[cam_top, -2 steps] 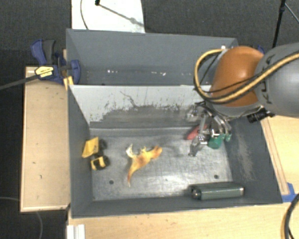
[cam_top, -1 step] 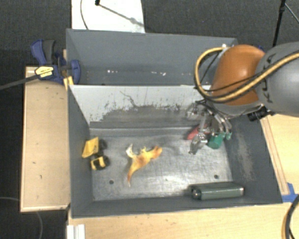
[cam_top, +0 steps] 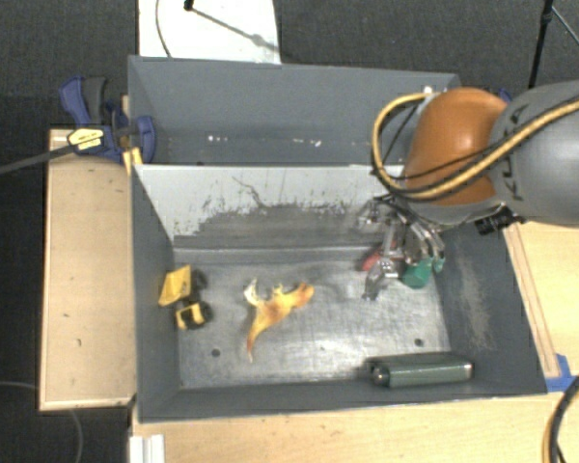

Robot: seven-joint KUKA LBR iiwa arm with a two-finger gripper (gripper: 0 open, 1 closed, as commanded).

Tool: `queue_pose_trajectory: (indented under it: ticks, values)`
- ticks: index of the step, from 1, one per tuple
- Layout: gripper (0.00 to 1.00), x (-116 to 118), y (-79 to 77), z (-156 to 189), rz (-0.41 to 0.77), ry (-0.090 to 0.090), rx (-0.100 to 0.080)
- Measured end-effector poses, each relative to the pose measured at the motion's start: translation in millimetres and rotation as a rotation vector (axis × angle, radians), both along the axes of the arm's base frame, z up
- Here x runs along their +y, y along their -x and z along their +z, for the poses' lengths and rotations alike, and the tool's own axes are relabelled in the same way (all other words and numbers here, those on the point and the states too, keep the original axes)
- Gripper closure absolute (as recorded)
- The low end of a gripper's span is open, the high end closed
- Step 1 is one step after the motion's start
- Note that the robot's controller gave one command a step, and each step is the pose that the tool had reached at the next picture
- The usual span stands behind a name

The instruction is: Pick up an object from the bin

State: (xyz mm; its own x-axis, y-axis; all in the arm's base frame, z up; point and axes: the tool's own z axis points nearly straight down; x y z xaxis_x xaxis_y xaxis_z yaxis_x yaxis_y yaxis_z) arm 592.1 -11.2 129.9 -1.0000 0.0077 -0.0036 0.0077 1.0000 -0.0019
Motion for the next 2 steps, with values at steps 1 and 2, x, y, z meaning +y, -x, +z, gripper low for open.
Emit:
queue_pose_trajectory:
  ticks: [1,2]
  values:
    - [0.00,25.9,4.7,37.9,0.199,-0.005,0.009]
    - [1.00,15.5,21.9,-31.9,0.102,-0.002,0.001]
